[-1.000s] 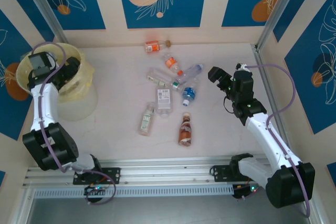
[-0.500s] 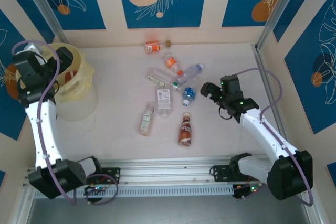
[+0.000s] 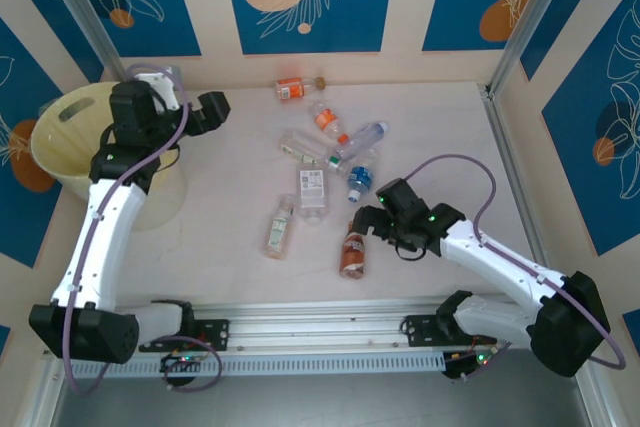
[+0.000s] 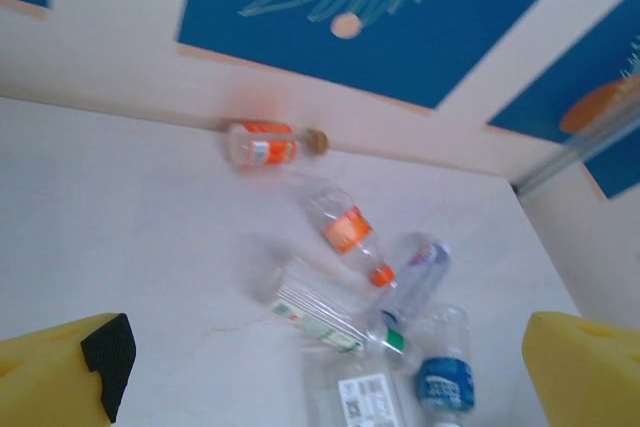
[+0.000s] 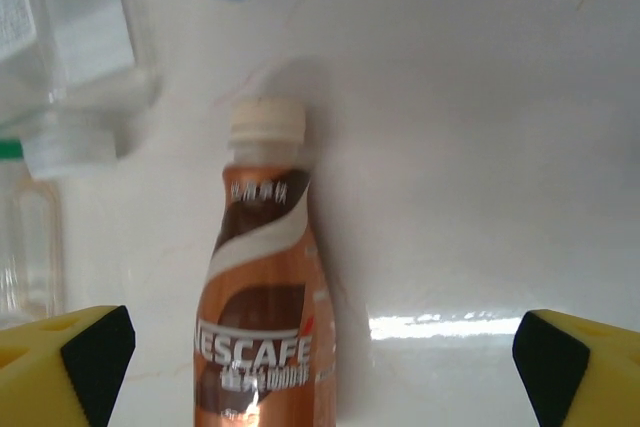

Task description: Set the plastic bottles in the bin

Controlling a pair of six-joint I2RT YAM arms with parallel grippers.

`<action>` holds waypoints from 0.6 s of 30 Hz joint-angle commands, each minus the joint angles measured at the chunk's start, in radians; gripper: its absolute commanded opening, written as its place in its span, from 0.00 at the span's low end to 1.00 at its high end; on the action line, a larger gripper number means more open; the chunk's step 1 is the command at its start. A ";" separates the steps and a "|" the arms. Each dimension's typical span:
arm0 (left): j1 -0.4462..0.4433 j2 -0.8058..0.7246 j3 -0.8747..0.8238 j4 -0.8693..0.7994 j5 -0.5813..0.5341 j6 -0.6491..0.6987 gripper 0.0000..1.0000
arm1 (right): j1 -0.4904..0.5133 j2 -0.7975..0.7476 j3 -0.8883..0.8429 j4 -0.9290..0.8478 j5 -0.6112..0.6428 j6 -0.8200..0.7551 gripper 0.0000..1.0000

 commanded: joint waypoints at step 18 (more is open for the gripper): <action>-0.115 0.090 -0.144 0.203 0.279 0.030 1.00 | 0.344 0.423 0.205 -0.135 0.005 0.042 0.96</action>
